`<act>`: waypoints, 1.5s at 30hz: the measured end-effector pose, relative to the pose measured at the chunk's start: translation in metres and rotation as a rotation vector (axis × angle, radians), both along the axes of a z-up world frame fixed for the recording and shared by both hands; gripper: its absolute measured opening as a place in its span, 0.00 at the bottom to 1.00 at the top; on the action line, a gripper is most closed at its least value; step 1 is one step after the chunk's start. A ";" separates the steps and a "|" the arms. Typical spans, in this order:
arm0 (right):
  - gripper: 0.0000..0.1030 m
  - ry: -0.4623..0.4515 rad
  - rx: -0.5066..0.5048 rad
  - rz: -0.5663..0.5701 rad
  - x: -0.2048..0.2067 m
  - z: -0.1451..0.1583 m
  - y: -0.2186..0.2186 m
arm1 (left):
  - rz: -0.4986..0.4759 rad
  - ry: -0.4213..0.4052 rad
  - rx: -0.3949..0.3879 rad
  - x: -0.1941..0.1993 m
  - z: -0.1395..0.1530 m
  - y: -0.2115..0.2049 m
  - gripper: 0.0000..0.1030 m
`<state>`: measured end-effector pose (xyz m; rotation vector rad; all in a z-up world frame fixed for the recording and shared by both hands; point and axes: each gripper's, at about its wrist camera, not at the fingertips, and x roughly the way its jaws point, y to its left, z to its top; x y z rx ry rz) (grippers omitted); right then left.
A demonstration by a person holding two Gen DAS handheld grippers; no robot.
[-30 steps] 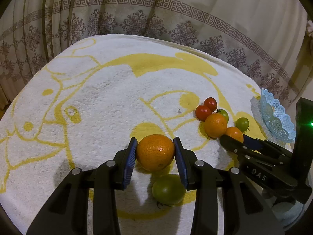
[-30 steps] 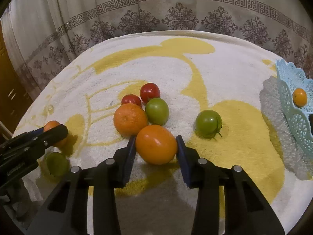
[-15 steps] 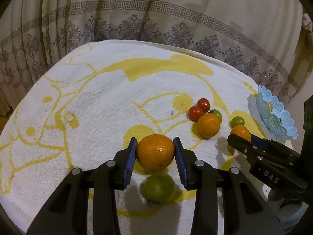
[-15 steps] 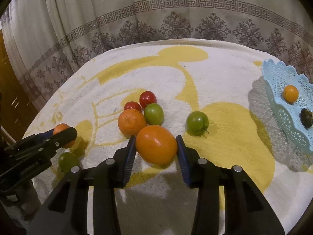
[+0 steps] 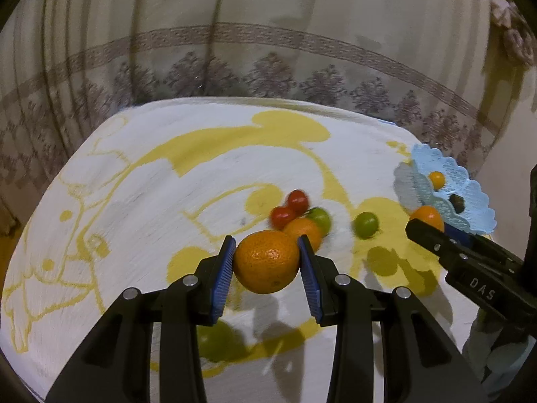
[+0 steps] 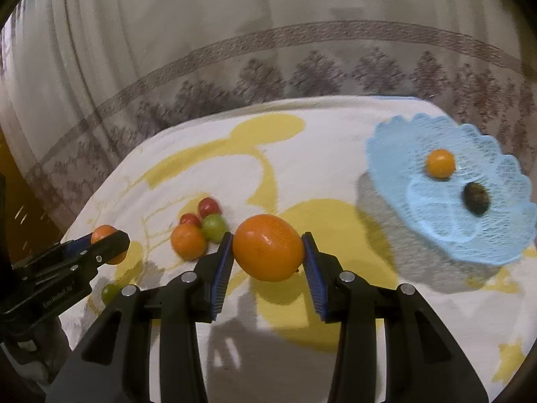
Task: Organize fruits
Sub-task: 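Carry both oranges to the blue basket and release them inside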
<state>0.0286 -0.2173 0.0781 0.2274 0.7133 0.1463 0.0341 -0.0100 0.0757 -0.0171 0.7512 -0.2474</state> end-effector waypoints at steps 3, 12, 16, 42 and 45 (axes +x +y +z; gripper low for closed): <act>0.41 -0.022 0.003 -0.040 -0.006 0.007 -0.018 | -0.028 -0.009 0.005 0.001 0.006 -0.015 0.37; 0.41 -0.078 -0.007 -0.184 -0.022 0.022 -0.078 | -0.129 -0.048 0.024 0.002 0.023 -0.071 0.37; 0.41 -0.084 -0.011 -0.245 -0.028 0.022 -0.105 | -0.174 -0.065 0.023 0.005 0.030 -0.097 0.37; 0.43 -0.085 0.002 -0.400 -0.031 0.004 -0.178 | -0.399 -0.049 0.027 0.043 0.017 -0.222 0.37; 0.46 -0.100 0.011 -0.417 -0.033 0.005 -0.182 | -0.404 -0.042 0.025 0.047 0.014 -0.226 0.37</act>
